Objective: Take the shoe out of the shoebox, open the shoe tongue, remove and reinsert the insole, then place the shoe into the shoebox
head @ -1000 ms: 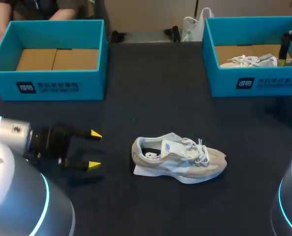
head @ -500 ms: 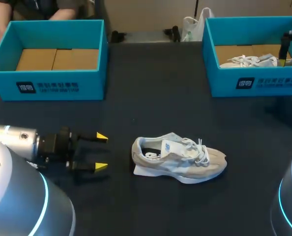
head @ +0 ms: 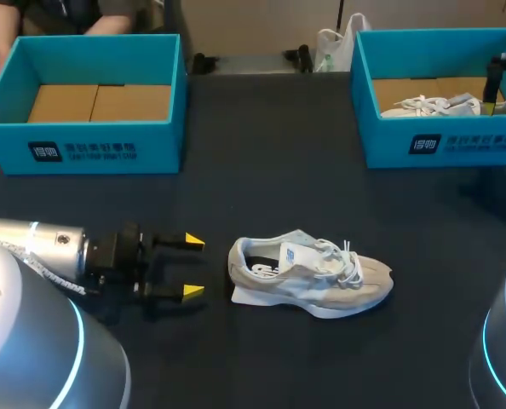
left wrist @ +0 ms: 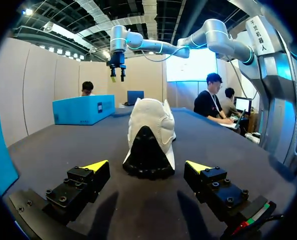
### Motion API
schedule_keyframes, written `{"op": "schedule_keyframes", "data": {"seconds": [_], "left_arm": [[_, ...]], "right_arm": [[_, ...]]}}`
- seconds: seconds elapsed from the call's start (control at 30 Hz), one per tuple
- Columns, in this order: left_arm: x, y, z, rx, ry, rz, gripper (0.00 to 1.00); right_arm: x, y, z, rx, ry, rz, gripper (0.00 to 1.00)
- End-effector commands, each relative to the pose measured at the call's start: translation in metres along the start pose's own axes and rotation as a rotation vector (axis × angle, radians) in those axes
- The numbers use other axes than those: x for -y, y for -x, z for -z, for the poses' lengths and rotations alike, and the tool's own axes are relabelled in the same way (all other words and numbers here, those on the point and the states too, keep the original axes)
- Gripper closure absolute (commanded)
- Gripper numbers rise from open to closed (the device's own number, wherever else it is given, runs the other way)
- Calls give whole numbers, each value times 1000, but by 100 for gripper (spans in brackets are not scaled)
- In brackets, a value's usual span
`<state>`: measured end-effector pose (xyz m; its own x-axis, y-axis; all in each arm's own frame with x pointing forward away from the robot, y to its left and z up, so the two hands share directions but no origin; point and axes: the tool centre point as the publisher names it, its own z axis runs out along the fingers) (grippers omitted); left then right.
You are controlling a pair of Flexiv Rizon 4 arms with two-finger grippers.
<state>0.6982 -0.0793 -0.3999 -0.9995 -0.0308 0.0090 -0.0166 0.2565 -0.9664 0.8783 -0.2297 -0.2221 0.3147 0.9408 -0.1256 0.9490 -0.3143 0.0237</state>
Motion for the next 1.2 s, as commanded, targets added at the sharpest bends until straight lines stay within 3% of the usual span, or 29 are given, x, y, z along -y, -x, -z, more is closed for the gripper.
{"op": "schedule_keyframes", "data": {"seconds": [0.03,0.4,1.2], "left_arm": [[-4,-2,-9,13,24,8,0],[-10,0,-34,-18,-5,47,0],[3,-3,-62,-47,-63,45,0]], "right_arm": [[0,0,0,1,1,0,0],[0,0,0,1,1,0,0],[0,0,0,1,1,0,0]]}}
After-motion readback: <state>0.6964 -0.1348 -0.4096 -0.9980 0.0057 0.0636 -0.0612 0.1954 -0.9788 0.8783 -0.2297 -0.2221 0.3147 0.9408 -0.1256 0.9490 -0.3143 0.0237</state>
